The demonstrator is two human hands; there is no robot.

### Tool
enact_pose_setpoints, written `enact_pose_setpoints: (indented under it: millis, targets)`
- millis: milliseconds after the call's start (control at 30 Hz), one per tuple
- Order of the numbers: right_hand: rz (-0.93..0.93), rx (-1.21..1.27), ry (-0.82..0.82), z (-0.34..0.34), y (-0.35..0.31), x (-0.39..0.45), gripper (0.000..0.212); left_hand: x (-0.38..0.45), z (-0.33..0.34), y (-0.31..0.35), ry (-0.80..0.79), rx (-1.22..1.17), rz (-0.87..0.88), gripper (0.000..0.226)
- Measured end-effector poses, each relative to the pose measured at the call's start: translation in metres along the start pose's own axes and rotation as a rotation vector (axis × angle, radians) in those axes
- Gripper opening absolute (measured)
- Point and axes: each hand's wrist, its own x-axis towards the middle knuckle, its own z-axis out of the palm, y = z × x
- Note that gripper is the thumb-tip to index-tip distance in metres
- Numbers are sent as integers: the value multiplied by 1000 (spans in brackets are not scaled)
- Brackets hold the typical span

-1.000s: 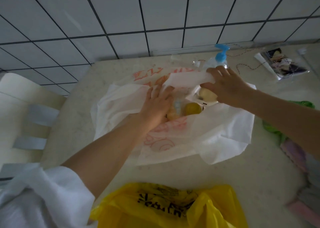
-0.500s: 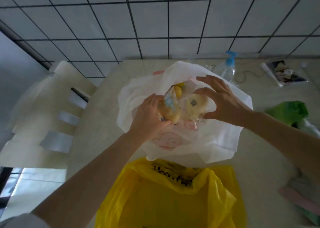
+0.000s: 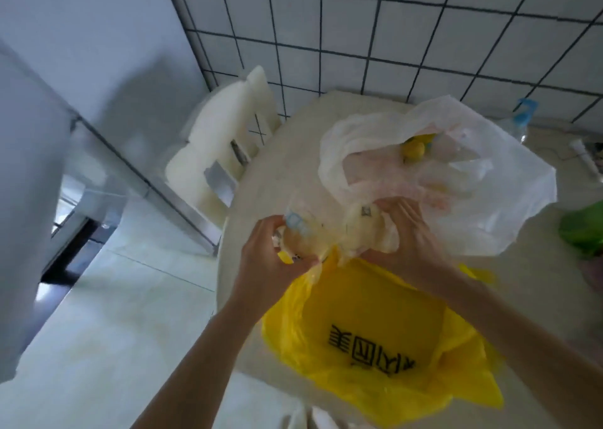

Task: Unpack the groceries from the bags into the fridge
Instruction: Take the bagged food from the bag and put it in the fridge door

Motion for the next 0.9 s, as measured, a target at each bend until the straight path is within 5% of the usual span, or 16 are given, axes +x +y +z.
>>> enact_pose_setpoints:
  millis: [333,533,900]
  targets:
    - [17,129,-138,121,-169,-95,80,-191,-125,-85,245,-85,-311,95]
    - [45,337,-320,173,-252,-148,73,-289,-181,-129,362,-99,-431,89]
    - [-152,323,-529,258,-370,-171,77,-386,-256,-187,764,-132,-599,84]
